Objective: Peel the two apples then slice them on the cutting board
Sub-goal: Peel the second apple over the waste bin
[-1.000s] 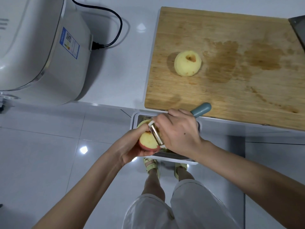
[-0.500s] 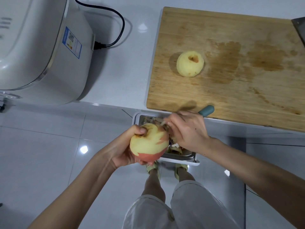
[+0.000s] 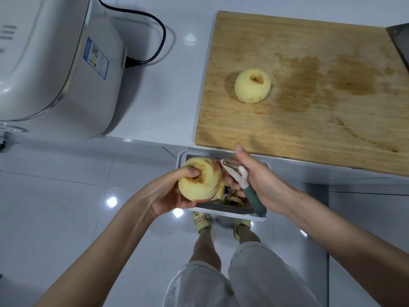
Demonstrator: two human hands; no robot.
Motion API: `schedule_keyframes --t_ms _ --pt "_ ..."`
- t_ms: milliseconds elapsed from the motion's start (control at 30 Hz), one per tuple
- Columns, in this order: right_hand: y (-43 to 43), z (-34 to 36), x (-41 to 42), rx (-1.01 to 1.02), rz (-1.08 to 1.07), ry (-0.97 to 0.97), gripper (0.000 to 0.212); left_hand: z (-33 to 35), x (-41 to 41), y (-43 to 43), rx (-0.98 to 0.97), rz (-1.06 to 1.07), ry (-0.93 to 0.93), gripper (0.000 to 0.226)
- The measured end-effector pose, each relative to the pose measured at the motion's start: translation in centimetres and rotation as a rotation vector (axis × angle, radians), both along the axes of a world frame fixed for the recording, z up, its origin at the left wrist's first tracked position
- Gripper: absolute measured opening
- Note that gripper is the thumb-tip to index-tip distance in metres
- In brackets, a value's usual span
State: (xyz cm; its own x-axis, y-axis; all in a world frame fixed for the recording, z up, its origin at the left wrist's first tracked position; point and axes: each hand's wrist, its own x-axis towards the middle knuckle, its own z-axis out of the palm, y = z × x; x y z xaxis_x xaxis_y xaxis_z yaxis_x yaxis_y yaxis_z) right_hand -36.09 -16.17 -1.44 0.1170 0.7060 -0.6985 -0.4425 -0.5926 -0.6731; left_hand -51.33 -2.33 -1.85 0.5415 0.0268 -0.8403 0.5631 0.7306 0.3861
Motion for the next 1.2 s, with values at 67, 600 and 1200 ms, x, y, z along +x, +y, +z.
schedule_keyframes --t_ms 67,600,1200 --pt "-0.1 0.4 -0.2 0.05 -0.023 0.046 0.07 -0.2 0.1 -0.2 -0.026 0.049 0.012 0.05" --pt "0.7 0.0 -1.7 -0.241 -0.174 -0.188 0.014 -0.7 0.7 -1.5 0.055 0.042 0.013 0.05" --pt "0.8 -1.4 -1.2 0.16 0.228 -1.368 0.028 -0.6 0.3 -0.9 -0.07 0.176 0.099 0.049"
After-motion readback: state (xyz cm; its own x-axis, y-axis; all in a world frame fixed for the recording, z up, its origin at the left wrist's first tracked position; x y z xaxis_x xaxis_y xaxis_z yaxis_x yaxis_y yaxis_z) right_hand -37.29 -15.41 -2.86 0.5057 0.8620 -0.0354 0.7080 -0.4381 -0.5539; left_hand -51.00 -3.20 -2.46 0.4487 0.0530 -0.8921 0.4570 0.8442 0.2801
